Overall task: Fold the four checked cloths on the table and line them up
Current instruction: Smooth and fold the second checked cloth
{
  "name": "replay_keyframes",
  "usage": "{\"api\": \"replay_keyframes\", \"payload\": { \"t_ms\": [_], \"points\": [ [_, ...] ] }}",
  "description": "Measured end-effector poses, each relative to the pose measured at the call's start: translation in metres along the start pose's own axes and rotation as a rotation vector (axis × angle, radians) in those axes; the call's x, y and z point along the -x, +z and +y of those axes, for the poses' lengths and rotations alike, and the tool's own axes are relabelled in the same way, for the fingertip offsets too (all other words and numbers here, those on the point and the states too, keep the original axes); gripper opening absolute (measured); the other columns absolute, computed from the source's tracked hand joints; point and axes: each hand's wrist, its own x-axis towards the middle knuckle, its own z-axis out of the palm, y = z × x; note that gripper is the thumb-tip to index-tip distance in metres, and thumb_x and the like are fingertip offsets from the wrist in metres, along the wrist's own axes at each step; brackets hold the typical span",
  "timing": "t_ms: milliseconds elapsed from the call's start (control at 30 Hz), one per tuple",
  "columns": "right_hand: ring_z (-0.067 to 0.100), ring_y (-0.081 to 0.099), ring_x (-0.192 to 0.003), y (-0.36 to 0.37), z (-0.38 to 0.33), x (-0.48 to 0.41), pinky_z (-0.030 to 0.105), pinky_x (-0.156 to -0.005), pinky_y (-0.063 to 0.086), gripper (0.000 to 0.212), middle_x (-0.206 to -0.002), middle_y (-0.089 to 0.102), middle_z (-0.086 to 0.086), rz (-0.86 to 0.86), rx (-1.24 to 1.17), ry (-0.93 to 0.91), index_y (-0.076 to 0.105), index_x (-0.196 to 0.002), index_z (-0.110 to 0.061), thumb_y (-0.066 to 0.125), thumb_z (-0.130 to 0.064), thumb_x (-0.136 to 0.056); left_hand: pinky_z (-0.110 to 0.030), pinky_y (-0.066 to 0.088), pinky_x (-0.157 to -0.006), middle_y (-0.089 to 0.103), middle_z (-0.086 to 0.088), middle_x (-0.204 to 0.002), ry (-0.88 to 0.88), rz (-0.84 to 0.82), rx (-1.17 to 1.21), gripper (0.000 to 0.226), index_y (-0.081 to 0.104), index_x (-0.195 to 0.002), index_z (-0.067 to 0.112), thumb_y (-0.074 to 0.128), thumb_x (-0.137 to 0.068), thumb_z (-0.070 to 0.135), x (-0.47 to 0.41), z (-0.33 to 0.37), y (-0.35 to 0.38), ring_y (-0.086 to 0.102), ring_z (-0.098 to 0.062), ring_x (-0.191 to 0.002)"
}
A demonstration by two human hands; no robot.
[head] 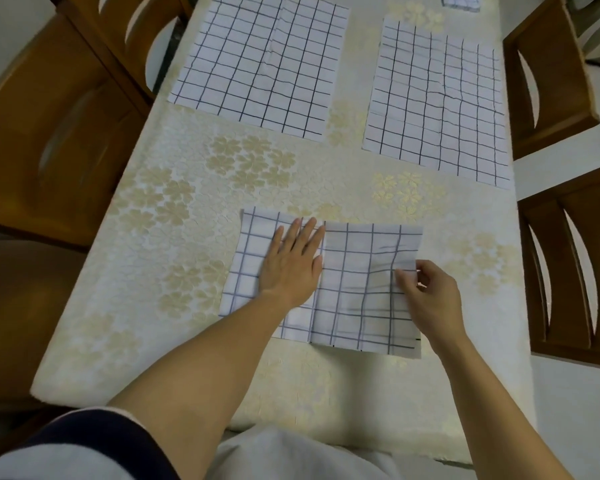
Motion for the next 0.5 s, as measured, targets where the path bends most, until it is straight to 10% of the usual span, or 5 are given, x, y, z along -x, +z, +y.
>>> {"api": "replay_keyframes", "payload": {
  "t_ms": [500],
  "points": [
    [0.007, 0.053, -0.056, 0.064, -0.088, 0.028, 0.020, -0.054, 0.039, 0.044, -0.065, 0.059, -0.003, -0.195, 0.021, -0.333, 0.053, -0.142, -0.021, 0.056, -0.022, -0.097, -0.049, -0.006, -0.125, -0.025, -0.001, -0.167, 0.050, 0.007, -0.044, 0.067, -0.021, -0.159, 0.019, 0.001, -0.099, 0.038, 0.007, 0.000, -0.007, -0.023, -0.025, -0.154]
  ]
}}
